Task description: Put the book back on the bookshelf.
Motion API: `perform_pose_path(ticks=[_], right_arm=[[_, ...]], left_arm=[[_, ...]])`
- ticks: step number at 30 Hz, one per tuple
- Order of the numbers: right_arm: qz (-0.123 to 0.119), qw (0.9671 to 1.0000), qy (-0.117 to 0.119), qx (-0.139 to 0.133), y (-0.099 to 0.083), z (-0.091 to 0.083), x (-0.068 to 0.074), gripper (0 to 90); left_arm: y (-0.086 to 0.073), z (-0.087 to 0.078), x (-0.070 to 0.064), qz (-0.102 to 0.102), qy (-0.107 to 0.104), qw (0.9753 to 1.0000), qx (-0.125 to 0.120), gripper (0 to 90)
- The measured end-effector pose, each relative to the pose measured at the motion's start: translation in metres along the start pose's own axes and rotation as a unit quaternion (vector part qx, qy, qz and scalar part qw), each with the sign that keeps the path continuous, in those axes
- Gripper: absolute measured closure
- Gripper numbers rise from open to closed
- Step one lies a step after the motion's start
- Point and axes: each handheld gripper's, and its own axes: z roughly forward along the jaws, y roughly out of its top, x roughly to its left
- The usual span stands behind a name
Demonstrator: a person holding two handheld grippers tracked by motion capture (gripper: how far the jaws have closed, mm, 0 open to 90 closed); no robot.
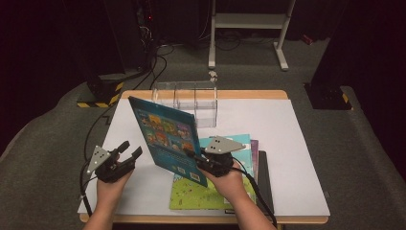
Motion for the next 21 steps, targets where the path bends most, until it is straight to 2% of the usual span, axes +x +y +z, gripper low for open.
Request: perform_pose_path(ticks=[2,5,9,11,16,19,21], right_arm=[[-0.003,1.0,-0.002,-0.008,0.0,0.0,0.006,82.4],[-0.007,0.9996,-0.012,-0.023,0.003,0.002,0.016,82.8],[-0.004,0.9989,-0.034,-0.033,0.005,0.007,0.023,82.9],[-0.003,0.9986,-0.039,-0.035,0.007,0.012,0.025,82.9],[0.008,0.9982,-0.039,-0.046,0.02,0.029,0.023,82.8],[0.01,0.997,-0.056,-0.053,0.031,0.047,0.02,82.8],[0.006,0.9963,-0.067,-0.054,0.036,0.061,0.019,82.8]], left_arm=[[-0.009,-0.005,0.009,0.004,0.018,0.9995,0.024,36.4],[-0.016,-0.011,0.015,0.004,0.029,0.9988,0.039,36.0],[-0.029,-0.017,0.018,0.039,0.055,0.9949,0.074,39.1],[-0.036,-0.02,0.02,0.049,0.064,0.9934,0.082,40.0],[-0.043,-0.028,0.028,0.021,0.061,0.9948,0.079,38.1],[-0.043,-0.031,0.031,0.02,0.057,0.9951,0.077,37.4],[-0.043,-0.032,0.034,0.01,0.051,0.996,0.073,37.4]])
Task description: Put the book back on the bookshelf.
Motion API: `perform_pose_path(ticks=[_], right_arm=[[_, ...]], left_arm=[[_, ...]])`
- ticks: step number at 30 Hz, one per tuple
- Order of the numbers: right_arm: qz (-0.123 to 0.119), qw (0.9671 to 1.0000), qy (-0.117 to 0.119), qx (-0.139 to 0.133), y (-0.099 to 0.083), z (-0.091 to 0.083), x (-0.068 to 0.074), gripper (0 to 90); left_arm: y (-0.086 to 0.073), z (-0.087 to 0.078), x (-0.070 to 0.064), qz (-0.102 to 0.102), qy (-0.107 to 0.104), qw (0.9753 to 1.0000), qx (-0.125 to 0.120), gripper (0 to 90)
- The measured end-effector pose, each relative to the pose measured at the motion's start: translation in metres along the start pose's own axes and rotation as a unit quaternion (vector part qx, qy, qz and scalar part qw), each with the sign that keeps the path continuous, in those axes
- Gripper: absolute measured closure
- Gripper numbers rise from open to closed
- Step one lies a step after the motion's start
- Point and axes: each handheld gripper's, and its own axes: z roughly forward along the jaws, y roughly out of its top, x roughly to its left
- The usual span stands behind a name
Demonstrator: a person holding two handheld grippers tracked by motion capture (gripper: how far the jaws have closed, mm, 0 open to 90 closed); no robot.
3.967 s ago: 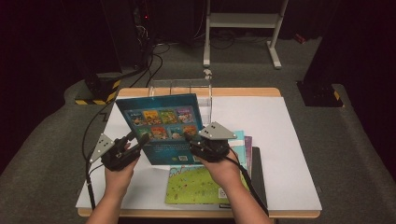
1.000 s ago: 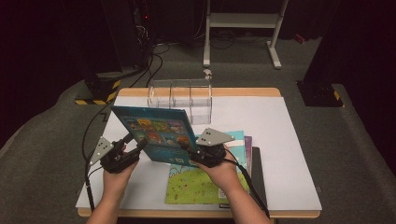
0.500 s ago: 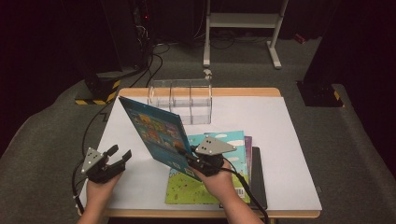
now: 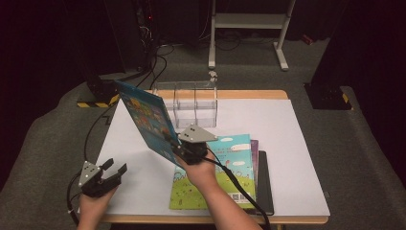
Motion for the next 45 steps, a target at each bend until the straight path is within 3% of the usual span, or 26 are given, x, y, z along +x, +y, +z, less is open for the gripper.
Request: perform_pose_path(ticks=[5,11,14,15,18,22,28,32,36,45], right_arm=[[-0.001,0.9997,-0.024,-0.002,0.0,0.031,0.006,82.8],[-0.009,0.9994,-0.034,0.001,-0.009,0.033,0.009,82.7],[-0.015,0.9994,-0.031,0.001,-0.017,0.026,0.013,82.3],[-0.016,0.9994,-0.03,0.002,-0.019,0.025,0.015,82.2],[-0.022,0.9991,-0.034,0.006,-0.029,0.017,0.022,81.6],[-0.016,0.999,-0.042,0.005,-0.036,0.013,0.025,81.4],[0.002,0.999,-0.044,-0.002,-0.043,0.009,0.021,80.9],[0.007,0.9991,-0.041,-0.004,-0.045,0.009,0.022,79.4],[0.013,0.9992,-0.037,-0.007,-0.047,0.009,0.023,78.5],[0.043,0.9986,-0.027,0.014,-0.06,0.005,0.022,75.0]], left_arm=[[0.0,-0.003,0.003,-0.008,-0.006,0.9999,-0.006,37.3],[0.0,-0.003,0.001,-0.011,-0.008,0.9999,-0.008,37.1],[0.005,-0.005,-0.004,-0.027,-0.028,0.9991,-0.019,35.8],[0.009,-0.007,-0.007,-0.037,-0.041,0.9981,-0.025,35.1],[0.025,-0.016,-0.025,-0.028,-0.068,0.9958,-0.055,33.7],[0.054,-0.027,-0.056,-0.016,-0.103,0.9897,-0.098,29.5],[0.097,-0.03,-0.09,0.007,-0.126,0.9825,-0.137,24.9],[0.116,-0.023,-0.107,0.016,-0.134,0.9806,-0.142,21.9],[0.125,-0.014,-0.121,0.021,-0.134,0.9802,-0.144,20.5],[0.124,-0.001,-0.131,0.008,-0.132,0.9827,-0.129,19.9]])
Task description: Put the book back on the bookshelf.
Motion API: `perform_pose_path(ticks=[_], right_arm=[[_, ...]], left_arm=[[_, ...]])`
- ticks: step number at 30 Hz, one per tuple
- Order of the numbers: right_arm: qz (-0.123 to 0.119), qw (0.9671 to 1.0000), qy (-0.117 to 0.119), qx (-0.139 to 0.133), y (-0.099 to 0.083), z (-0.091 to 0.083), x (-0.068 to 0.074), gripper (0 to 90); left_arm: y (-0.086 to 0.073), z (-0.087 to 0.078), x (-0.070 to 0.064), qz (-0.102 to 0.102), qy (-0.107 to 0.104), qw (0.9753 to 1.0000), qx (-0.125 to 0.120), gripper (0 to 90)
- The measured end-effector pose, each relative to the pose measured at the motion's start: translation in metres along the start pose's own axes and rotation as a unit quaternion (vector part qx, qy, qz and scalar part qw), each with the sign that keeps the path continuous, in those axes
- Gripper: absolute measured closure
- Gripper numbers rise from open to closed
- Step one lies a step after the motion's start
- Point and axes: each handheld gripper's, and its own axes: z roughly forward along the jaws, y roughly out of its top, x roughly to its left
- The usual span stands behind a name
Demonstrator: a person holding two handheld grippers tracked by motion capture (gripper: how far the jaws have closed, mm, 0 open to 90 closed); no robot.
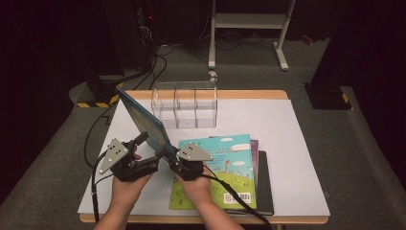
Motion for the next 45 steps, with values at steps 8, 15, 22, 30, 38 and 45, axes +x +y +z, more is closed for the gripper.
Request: perform_pose_path(ticks=[8,15,22,30,38,45], right_arm=[[0.021,0.9996,0.019,0.011,-0.008,-0.005,0.003,71.0],[0.007,0.9994,0.022,0.024,-0.007,-0.01,0.004,66.4],[0.014,0.9993,0.027,0.021,-0.008,-0.015,0.002,65.3],[0.015,0.9993,0.027,0.02,-0.01,-0.017,0.0,64.7],[0.017,0.9993,0.029,0.018,-0.01,-0.018,0.0,65.0],[0.021,0.9993,0.028,0.016,-0.012,-0.019,-0.001,72.1]], left_arm=[[-0.003,0.0,-0.004,0.002,0.01,0.9999,0.0,18.7],[-0.003,0.001,-0.004,0.003,0.014,0.9999,0.003,19.2],[-0.002,0.002,-0.005,0.003,0.016,0.9999,0.005,19.7],[-0.002,0.003,-0.005,0.006,0.018,0.9998,0.004,20.5],[-0.003,0.004,-0.007,0.006,0.026,0.9996,0.005,20.9],[-0.004,0.008,-0.014,-0.003,0.055,0.9985,0.005,17.8]])
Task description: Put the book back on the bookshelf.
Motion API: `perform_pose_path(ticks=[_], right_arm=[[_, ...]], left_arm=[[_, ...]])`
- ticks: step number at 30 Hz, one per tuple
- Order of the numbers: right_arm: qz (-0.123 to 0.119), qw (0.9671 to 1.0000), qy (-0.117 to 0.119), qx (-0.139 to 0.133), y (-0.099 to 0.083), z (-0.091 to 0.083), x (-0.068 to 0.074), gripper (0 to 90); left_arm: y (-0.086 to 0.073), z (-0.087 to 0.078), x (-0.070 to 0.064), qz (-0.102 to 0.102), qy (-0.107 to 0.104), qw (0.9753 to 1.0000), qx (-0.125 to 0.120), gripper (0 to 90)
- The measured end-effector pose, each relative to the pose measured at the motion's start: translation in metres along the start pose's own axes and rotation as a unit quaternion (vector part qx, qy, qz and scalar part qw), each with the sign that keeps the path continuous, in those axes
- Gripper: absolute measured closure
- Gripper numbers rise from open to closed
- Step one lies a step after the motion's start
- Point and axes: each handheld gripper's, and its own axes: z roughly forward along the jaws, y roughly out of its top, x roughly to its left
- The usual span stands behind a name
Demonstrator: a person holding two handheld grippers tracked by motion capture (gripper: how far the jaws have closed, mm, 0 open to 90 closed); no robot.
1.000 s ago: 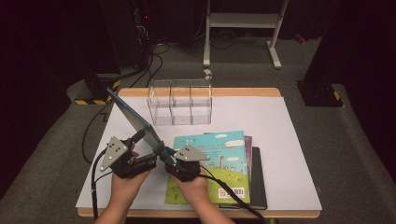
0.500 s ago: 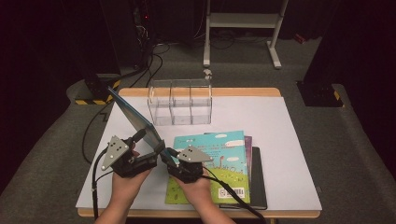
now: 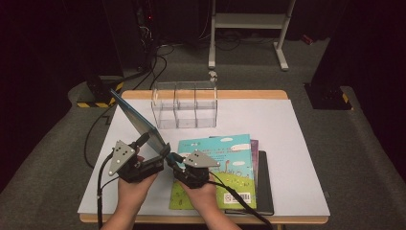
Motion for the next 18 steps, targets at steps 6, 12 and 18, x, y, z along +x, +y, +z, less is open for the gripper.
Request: perform_pose_path(ticks=[6,12,18], right_arm=[[-0.005,1.0,0.003,0.0,-0.002,0.0,0.003,72.7],[-0.004,0.9999,0.014,0.002,-0.003,0.0,0.007,71.4],[-0.009,0.9998,0.02,0.001,-0.005,0.0,0.011,71.3]], left_arm=[[-0.004,0.009,-0.013,0.006,0.045,0.9989,0.009,11.3],[-0.007,0.007,-0.014,0.024,0.074,0.997,0.009,20.6],[-0.01,0.008,-0.015,0.023,0.087,0.9958,0.015,14.5]])
